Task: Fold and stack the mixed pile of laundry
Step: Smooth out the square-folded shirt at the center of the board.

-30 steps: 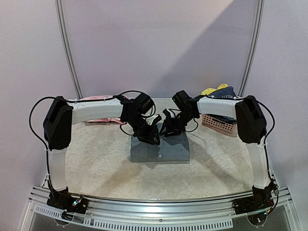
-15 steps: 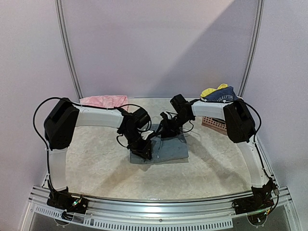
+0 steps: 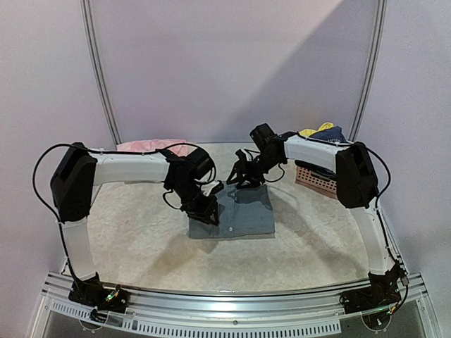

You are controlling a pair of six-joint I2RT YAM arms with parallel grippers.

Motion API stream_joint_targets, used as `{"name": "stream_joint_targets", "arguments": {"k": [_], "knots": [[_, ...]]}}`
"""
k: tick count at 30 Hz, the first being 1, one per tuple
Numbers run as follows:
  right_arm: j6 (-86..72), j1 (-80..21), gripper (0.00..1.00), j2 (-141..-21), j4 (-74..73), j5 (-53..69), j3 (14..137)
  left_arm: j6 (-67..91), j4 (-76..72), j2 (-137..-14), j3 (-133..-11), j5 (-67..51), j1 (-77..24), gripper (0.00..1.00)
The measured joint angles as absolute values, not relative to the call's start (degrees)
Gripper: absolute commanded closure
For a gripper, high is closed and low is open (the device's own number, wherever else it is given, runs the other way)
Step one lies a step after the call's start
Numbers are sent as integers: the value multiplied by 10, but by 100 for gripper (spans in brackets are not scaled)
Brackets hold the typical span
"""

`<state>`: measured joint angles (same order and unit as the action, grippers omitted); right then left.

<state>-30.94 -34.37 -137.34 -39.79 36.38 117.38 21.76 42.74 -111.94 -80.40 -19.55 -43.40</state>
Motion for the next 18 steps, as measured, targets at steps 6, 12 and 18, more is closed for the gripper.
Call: {"name": "stream_joint_targets", "arguments": {"k": [6, 12, 18], "knots": [[-299, -349, 49, -1245, -400, 337, 1089, 240, 434, -1076, -827, -180, -432, 66], [-300, -368, 54, -1150, -370, 323, 976, 262, 435, -1070, -835, -170, -425, 65], [-320, -399, 59, -1145, -343, 318, 895, 281, 427, -1080, -839, -173, -423, 65]]}}
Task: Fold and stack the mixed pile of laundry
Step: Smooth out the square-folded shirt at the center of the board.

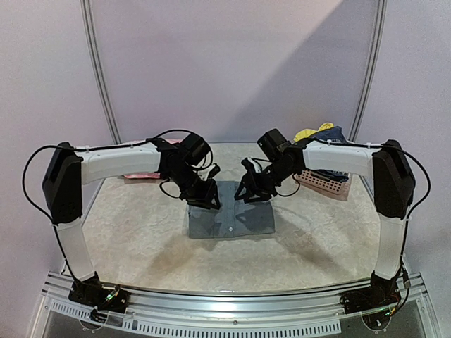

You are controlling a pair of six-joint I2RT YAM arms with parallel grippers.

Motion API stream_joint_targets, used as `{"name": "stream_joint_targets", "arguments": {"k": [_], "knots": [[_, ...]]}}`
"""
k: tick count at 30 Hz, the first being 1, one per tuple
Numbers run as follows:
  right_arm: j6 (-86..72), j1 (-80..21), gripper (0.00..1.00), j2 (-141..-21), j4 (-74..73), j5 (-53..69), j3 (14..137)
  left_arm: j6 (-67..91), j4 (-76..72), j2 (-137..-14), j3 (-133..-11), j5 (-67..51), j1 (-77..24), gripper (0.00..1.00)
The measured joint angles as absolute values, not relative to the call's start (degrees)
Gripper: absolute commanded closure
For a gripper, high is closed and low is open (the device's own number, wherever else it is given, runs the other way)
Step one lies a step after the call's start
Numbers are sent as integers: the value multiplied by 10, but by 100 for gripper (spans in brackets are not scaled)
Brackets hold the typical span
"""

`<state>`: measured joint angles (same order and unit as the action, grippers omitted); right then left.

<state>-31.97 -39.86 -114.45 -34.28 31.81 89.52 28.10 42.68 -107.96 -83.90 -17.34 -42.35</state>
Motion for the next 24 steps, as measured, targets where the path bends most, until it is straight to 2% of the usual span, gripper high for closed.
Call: {"name": "stream_joint_targets", "arguments": {"k": [10, 24], "knots": [[-332, -407, 62, -1158, -299, 316, 827, 293, 409, -1138, -838, -170, -422, 67], [-313, -406, 63, -1154, -257, 293, 732, 290, 393, -1141, -775, -154, -419, 69]]}}
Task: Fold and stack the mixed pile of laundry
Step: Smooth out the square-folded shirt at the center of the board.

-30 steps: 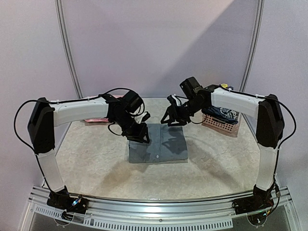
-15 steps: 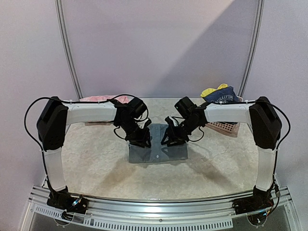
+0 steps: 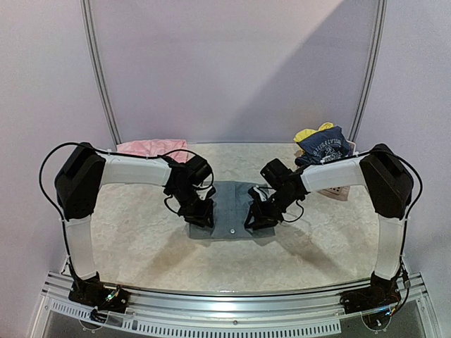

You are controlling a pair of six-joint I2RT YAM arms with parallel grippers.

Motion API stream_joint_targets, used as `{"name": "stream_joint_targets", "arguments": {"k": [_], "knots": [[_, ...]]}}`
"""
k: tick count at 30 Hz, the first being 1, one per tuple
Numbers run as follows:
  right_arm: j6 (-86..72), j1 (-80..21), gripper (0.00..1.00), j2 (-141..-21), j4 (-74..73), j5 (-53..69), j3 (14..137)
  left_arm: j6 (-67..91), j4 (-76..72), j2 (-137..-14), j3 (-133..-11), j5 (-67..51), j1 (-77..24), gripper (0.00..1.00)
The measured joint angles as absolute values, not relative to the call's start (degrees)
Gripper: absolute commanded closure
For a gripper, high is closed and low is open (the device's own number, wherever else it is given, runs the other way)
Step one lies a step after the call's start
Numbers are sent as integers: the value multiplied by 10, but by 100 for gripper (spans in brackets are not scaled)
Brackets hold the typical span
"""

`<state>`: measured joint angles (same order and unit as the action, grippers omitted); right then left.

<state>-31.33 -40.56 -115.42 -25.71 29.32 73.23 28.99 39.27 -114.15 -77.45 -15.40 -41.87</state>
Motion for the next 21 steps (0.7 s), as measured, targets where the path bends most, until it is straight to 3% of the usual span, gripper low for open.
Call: {"name": "stream_joint_targets", "arguments": {"k": [14, 21], "knots": [[-305, -404, 61, -1060, -335, 221, 669, 278, 364, -1102, -701, -127, -418, 70], [-292, -404, 59, -1027, -459, 174, 756, 266, 418, -1048, -717, -91, -418, 67]]}}
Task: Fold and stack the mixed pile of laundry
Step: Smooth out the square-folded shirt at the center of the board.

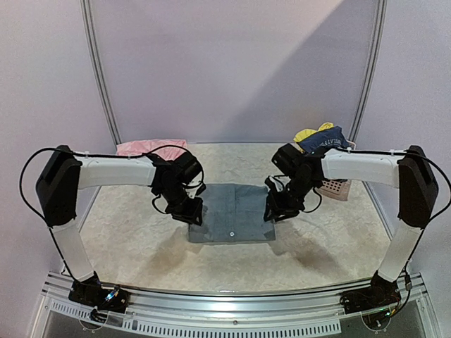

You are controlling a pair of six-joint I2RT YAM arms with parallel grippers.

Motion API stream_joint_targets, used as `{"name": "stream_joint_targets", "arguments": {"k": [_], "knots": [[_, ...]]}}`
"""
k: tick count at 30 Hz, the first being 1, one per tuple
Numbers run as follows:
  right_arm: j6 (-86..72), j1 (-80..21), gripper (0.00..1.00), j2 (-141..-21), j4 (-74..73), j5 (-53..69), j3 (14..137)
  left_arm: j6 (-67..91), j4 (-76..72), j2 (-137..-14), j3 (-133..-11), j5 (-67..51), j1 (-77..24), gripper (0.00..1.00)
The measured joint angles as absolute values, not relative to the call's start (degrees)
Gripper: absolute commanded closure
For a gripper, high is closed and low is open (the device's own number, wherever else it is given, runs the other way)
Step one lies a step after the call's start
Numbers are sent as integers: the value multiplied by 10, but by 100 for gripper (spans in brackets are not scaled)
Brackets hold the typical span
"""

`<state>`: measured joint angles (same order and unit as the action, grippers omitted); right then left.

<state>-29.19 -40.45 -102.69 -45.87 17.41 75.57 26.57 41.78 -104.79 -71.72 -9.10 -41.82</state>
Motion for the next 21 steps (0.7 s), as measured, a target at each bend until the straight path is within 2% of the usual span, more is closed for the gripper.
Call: {"name": "stream_joint_targets", "arguments": {"k": [7, 13, 21], "knots": [[-282, -404, 60, -1039, -493, 170, 908, 257, 439, -1011, -787, -90, -420, 68], [-282, -395, 65, -1154, -493, 187, 1027, 257, 443, -1018, -786, -105, -425, 69], [-275, -365, 68, -1280, -498, 221, 1099, 255, 438, -1047, -766, -132, -427, 71]]}}
